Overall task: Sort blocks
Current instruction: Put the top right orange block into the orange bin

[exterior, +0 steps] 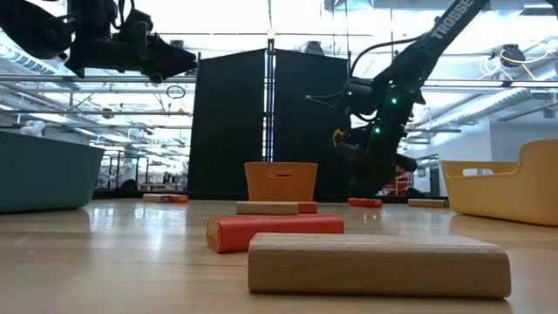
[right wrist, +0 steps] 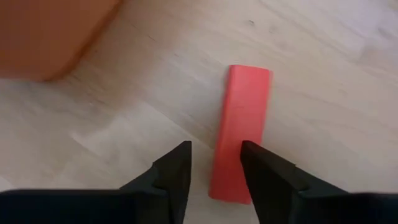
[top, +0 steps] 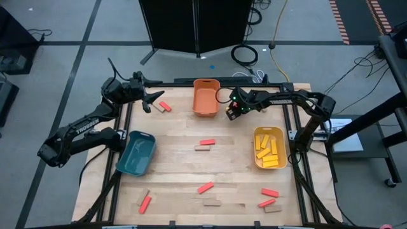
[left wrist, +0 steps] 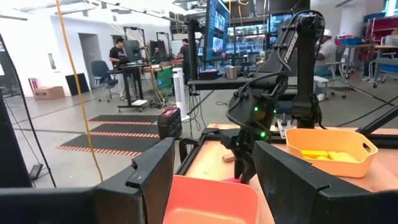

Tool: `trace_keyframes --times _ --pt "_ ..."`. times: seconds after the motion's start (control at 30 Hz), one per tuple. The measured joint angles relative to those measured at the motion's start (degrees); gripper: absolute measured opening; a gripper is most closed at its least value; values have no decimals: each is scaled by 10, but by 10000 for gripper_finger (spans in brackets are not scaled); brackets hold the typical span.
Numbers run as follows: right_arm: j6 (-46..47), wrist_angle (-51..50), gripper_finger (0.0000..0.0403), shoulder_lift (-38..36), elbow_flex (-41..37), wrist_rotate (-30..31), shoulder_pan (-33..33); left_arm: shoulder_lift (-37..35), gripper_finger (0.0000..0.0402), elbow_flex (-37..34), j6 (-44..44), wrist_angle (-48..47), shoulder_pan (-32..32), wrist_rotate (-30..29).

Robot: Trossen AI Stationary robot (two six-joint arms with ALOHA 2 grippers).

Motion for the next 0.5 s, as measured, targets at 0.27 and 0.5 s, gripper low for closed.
trace_keyframes --times 0.27,0.5 --pt "-7 -10 117 -65 -2 0 3 0 217 0 4 0 0 0" --pt "-15 -9 131 -103 -1 5 3 0 217 0 3 0 0 0"
